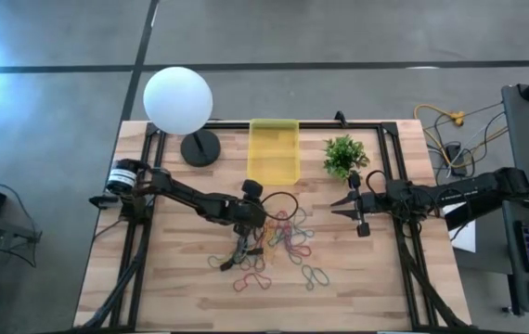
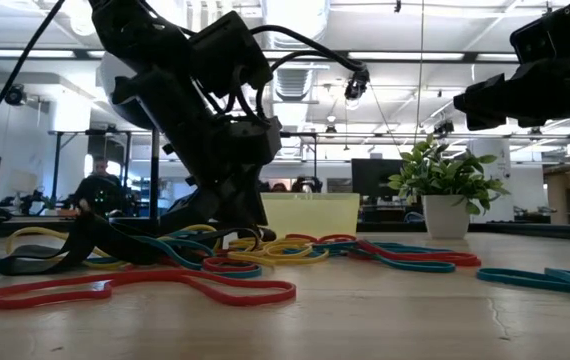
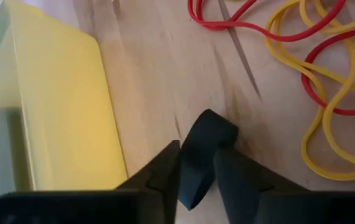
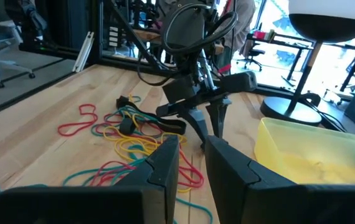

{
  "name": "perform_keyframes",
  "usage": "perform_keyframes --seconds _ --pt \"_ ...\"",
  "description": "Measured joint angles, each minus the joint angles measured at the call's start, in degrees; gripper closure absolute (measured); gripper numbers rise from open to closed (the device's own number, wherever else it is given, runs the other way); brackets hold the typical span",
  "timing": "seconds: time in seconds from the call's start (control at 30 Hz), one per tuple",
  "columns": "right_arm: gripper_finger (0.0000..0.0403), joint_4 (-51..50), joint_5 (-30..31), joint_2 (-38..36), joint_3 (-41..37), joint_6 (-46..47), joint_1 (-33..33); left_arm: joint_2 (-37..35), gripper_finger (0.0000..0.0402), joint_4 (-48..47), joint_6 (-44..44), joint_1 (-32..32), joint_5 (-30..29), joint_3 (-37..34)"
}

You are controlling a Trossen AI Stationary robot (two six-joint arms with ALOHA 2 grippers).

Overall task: Pick and place rubber bands into bin
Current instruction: Put the black rubber band into the yellow bin

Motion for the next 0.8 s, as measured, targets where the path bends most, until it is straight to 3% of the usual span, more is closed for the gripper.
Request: perform_keyframes --seconds 0.2,0.57,0.8 --pt "0.0335 0.00 0.02 0.00 0.00 0.00 0.00 -0.21 0.0395 0.00 -0.05 -0.02 -0.17 -0.06" --pt "0.0335 0.04 0.03 -0.01 0.00 0.00 0.02 -6.03 0.0401 -0.07 -1.35 -0.17 -0.87 1.21" --pt "0.0335 0.05 0.20 -0.03 0.02 -0.26 0.02 -12.46 0.0401 0.19 1.88 0.99 -7.21 2.07"
